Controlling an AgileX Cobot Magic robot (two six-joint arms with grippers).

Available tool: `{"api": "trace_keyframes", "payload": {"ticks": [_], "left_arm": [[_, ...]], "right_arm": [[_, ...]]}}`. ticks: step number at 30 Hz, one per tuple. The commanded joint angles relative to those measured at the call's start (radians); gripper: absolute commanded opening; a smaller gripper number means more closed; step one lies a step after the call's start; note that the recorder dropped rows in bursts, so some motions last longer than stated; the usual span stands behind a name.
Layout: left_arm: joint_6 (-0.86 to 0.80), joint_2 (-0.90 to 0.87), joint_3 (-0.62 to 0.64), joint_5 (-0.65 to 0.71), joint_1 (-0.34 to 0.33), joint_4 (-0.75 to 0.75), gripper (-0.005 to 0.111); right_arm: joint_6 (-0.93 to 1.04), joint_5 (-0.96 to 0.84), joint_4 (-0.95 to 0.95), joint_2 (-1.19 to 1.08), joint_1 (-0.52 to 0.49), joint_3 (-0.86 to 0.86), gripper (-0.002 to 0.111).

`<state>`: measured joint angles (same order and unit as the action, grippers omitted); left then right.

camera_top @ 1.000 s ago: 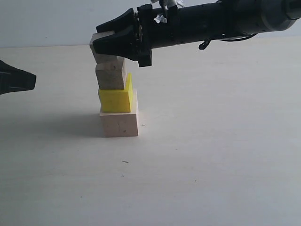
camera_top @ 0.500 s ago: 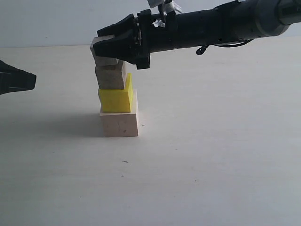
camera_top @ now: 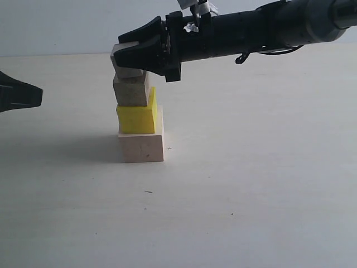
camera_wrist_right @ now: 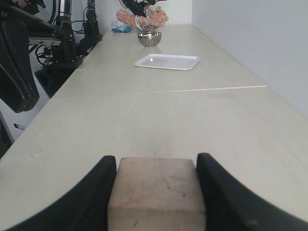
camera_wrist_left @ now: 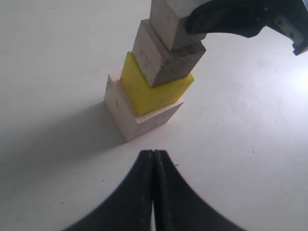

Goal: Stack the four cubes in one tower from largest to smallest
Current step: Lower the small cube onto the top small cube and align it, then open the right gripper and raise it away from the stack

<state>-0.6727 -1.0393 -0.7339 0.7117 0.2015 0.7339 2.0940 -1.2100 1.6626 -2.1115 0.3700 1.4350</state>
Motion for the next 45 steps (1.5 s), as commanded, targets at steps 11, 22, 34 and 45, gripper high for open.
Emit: {"api": "trace_keyframes", "payload": {"ticks": [11, 22, 34, 45], "left_arm": [[-0.004, -0.002, 0.001, 0.003, -0.003, 0.002, 0.000], [-0.004, -0.002, 0.001, 0.003, -0.003, 0.002, 0.000], [-0.004, -0.002, 0.001, 0.003, -0.003, 0.002, 0.000], [-0.004, -0.002, 0.001, 0.003, -0.003, 0.002, 0.000]], "right_arm": [[0.008, -0.011, -0.022, 0.003, -0.005, 0.009, 0.003], [0.008, -0.011, -0.022, 0.003, -0.005, 0.009, 0.044], [-0.004, -0.011, -0.026, 0.003, -0.005, 0.009, 0.061], [-0.011, -0.011, -0.026, 0.050, -0.005, 0.009, 0.073]]}}
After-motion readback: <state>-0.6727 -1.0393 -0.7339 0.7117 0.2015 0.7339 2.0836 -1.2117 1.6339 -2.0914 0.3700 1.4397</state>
